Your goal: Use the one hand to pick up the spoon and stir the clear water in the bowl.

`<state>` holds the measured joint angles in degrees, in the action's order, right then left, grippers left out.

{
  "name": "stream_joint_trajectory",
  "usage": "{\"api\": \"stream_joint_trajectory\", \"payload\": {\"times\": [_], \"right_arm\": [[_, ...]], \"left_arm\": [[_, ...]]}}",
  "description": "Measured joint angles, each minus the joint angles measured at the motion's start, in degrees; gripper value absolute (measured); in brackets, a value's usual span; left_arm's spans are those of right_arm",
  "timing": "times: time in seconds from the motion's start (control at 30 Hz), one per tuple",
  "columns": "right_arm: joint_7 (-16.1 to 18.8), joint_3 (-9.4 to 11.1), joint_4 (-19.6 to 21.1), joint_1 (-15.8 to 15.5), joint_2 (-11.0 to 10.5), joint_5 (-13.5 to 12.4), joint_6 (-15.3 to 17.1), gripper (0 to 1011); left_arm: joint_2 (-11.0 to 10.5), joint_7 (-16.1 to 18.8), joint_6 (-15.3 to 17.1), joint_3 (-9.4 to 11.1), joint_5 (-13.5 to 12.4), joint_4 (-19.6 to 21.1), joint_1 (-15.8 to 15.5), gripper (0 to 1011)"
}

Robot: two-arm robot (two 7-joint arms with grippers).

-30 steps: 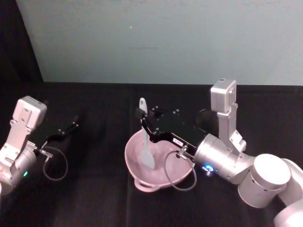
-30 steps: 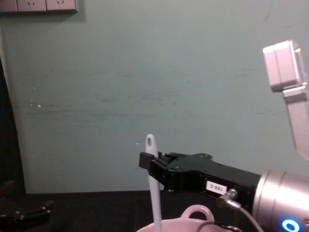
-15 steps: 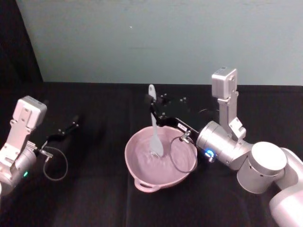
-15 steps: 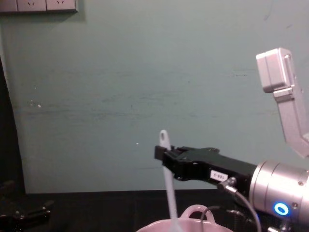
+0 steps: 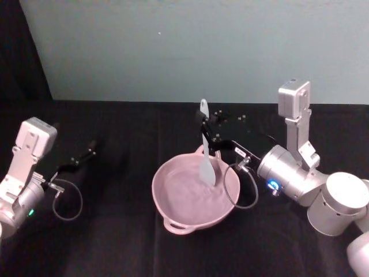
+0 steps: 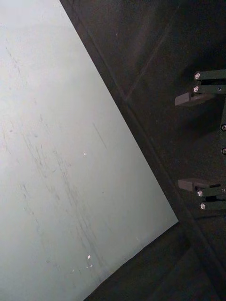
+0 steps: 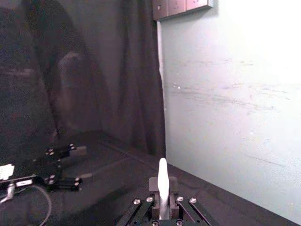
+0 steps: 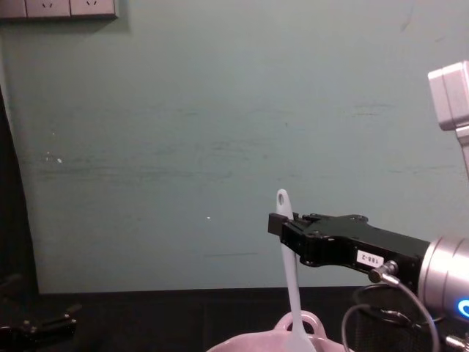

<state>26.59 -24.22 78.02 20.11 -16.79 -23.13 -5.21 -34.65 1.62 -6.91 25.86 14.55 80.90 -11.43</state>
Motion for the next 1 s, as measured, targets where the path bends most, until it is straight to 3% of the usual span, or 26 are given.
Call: {"api": "stream_joint_trajectory", "payload": {"times": [0.27, 0.63, 1.0], "right_arm": [[1.5, -1.6, 3.8, -2.1, -1.2, 0.5, 0.8, 114], [2.8, -3.7, 6.5, -3.3, -0.5, -0.6, 1.3, 114], [2.5, -3.5, 8.0, -3.8, -0.5, -2.2, 1.3, 114]], "left_arm": [[0.0, 0.0, 0.0, 0.0, 0.0, 0.0, 0.0, 1005], [0.0, 0.0, 0.0, 0.0, 0.0, 0.0, 0.0, 1005], [0.0, 0.0, 0.0, 0.0, 0.0, 0.0, 0.0, 1005]]}}
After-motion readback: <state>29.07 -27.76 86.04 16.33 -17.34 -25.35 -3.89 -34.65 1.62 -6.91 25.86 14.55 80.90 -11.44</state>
